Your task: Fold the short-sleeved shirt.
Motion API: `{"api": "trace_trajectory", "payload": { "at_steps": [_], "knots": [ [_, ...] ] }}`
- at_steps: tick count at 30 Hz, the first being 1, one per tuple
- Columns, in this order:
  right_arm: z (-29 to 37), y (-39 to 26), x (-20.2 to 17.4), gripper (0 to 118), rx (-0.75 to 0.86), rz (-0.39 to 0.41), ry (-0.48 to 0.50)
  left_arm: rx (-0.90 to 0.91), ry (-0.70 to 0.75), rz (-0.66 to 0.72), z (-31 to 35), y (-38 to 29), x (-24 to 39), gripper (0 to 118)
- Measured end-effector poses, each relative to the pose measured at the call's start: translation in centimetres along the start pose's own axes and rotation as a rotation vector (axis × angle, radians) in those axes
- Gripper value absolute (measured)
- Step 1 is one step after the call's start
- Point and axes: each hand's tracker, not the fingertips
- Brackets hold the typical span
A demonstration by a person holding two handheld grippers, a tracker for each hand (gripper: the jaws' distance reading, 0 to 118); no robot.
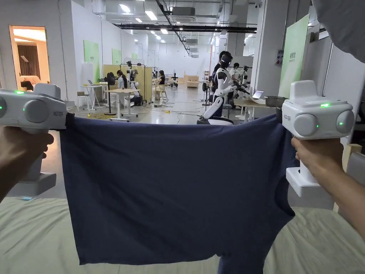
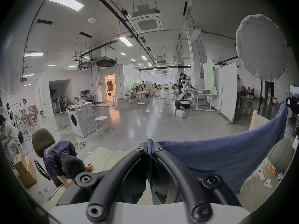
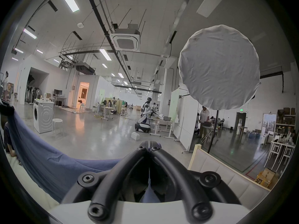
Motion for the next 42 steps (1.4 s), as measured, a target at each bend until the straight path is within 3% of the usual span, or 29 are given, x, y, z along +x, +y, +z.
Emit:
{"api": "trace_trajectory", "payload": {
  "at_steps": [11,27,37,38,39,42],
  "knots": [
    [7.5,-9.8,-1.0,0,-0.103,0.056,0.048,-0.081,-0.022,-0.008,2.5,-10.7,-1.2,5],
    [26.6,-20.3,0.6,0,-0.212,0.093,0.104,-0.171,-0.084,-0.003,16.7,-28.2,-2.3,5],
    [37.8,-29.0,0.5,0,-0.444,0.124,0.193,-0.341,-0.1,0.007,24.9,-40.8,-3.4,5],
    [38.9,-30.4,0.4,0,-0.511,0.093,0.198,-0.374,-0.109,0.001,25.4,-42.2,-3.4,5],
    [39.8,-31.1,0.1,0,-0.5,0.156,0.213,-0.414,-0.109,-0.014,26.0,-43.6,-3.4,5],
    [41.9,-34.2,-0.2,0,-0.616,0.118,0.229,-0.492,-0.11,-0.032,26.8,-47.2,-3.3,5]
  ]
}}
